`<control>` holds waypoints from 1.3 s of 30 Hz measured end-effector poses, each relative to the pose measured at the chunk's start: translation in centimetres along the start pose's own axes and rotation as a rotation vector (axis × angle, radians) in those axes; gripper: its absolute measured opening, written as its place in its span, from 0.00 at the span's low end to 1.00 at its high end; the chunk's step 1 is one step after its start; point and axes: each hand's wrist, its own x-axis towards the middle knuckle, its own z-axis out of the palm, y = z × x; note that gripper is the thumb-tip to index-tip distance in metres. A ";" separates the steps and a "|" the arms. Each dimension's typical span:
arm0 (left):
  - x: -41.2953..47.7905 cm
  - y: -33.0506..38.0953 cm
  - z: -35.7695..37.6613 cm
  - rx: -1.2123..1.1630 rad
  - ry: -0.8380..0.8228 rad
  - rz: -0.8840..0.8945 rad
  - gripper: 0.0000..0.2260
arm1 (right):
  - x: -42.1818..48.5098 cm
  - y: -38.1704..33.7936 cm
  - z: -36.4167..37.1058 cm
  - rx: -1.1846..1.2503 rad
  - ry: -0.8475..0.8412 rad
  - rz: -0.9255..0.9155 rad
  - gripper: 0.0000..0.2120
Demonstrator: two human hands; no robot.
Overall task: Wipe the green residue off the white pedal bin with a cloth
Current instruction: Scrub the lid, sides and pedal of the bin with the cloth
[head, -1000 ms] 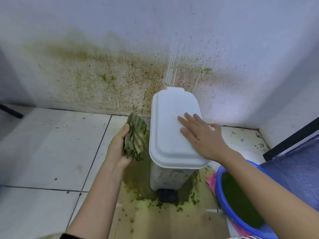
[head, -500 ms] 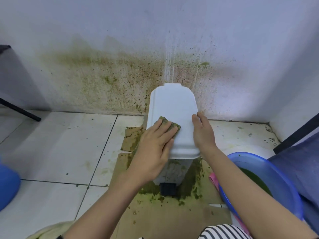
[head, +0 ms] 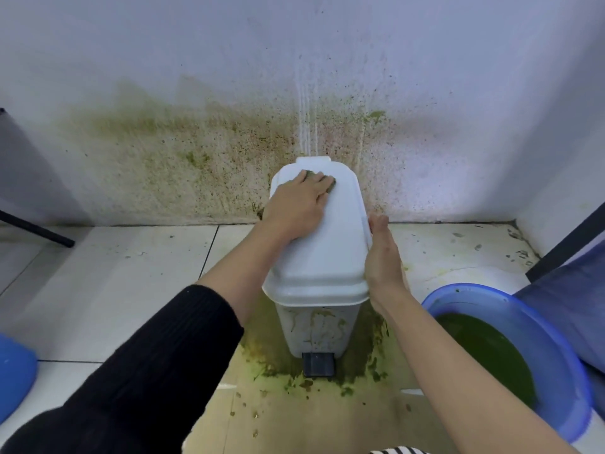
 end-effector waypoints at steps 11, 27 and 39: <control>-15.6 0.8 3.4 -0.290 0.326 0.218 0.19 | -0.8 0.8 -1.1 0.141 -0.125 -0.003 0.37; -15.5 2.8 2.9 -1.314 0.658 -0.418 0.16 | -5.2 1.7 -0.8 0.412 -0.320 0.034 0.15; -5.3 -2.1 0.7 -1.131 0.693 -0.283 0.18 | 3.0 0.2 2.7 0.007 -0.177 -0.269 0.31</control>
